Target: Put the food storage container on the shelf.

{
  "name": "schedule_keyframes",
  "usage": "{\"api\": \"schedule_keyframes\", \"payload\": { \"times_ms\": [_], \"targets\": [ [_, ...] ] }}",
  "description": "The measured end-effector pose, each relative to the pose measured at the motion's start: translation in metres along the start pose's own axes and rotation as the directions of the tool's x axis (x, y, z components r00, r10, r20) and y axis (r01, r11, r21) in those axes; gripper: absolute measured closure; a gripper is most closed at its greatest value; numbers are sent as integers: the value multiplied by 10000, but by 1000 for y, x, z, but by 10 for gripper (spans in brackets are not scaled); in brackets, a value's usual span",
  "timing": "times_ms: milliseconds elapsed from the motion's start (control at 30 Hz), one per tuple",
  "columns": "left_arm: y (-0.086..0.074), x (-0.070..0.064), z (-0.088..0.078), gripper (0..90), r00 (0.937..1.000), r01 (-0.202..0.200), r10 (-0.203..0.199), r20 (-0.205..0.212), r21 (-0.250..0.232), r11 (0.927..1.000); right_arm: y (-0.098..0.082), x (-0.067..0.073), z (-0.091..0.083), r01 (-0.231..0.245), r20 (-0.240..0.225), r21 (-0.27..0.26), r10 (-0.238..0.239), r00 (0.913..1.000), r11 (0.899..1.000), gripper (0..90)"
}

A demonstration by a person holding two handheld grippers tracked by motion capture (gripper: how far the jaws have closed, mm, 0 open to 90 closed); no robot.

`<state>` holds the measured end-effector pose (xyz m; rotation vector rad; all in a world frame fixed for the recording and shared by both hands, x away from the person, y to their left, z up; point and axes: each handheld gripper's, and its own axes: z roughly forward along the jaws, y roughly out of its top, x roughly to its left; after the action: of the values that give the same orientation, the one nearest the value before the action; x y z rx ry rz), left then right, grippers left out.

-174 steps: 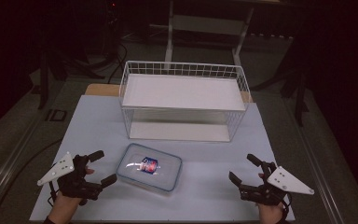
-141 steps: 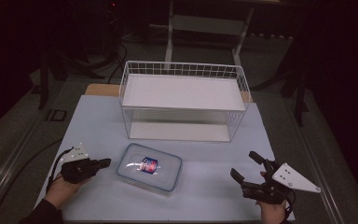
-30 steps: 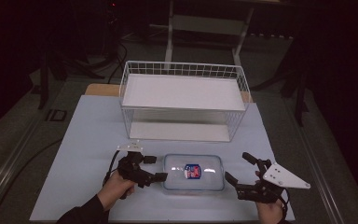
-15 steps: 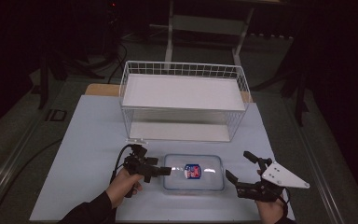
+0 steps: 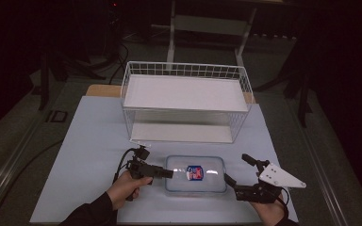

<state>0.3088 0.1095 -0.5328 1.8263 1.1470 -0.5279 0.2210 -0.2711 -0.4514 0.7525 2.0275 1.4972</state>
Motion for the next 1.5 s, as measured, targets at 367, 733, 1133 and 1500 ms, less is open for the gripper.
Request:
{"api": "schedule_keyframes", "payload": {
  "times_ms": [367, 733, 1133, 1500],
  "targets": [
    [-2, 1, -5, 443, 9964, -87, 68, 846, 221, 9997, -15, -19, 8, -977, -697, 1781, 1116, 9913, 9791, 150],
    [-10, -17, -12, 543, 9912, -1105, 1097, 740, 68, 9938, -39, -44, 15, -3203, -1504, 3189, 3813, 9121, 8920, 166],
    [-16, -27, -15, 571, 9824, -1785, 1779, 571, 56, 9839, -56, -46, 27, -3595, -2607, 4608, 5110, 8191, 8114, 359],
    [-26, -37, -17, 590, 9760, -2144, 2152, 325, -283, 9763, -50, -44, 17, -4238, -2229, 4540, 5605, 7976, 7837, 532]
  ]
}}
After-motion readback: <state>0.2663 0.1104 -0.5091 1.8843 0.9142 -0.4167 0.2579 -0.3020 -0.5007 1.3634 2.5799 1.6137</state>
